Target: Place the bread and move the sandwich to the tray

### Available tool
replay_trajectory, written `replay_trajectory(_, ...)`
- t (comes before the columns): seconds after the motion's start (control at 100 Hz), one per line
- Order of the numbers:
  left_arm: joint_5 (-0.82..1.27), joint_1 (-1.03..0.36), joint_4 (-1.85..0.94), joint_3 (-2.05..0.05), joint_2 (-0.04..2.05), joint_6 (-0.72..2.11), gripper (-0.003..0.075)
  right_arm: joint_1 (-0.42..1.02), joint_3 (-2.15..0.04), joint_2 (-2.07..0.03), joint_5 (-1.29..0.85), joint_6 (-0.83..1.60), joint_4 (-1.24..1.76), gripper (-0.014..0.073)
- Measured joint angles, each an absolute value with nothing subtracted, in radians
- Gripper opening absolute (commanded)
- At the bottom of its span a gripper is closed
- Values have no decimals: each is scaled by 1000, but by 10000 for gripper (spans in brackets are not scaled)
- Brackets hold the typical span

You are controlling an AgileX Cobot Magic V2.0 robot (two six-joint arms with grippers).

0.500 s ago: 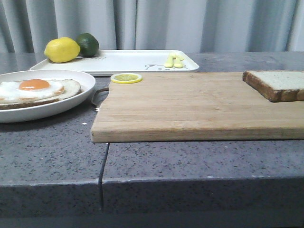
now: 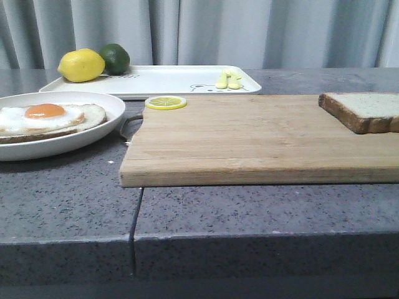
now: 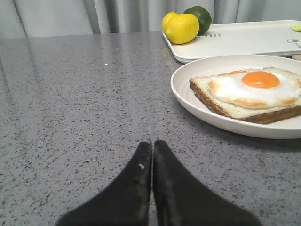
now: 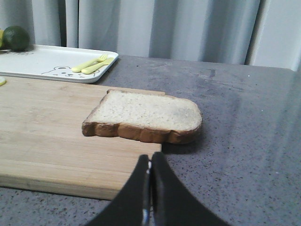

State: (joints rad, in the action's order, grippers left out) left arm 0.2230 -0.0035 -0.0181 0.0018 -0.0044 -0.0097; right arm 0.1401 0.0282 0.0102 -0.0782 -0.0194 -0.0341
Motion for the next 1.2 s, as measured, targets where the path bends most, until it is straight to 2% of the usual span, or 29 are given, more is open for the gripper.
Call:
replay_trajectory(0.34, 205, -4, -18, 2, -4, -10, -19, 140, 28, 10, -64, -19, -34, -67)
replay_trajectory(0.76, 51, -4, -44, -11, -4, -10, -19, 140, 8, 10, -42, -19, 61, -67)
replay_trajectory(0.98, 142, -4, -136, -160, -4, -10, -19, 140, -194, -24, -235, -19, 76, -67)
replay_trajectory(1.2, 463, -4, -181, -407, 152, -11, -19, 140, -455, -212, -496, -19, 76, -67)
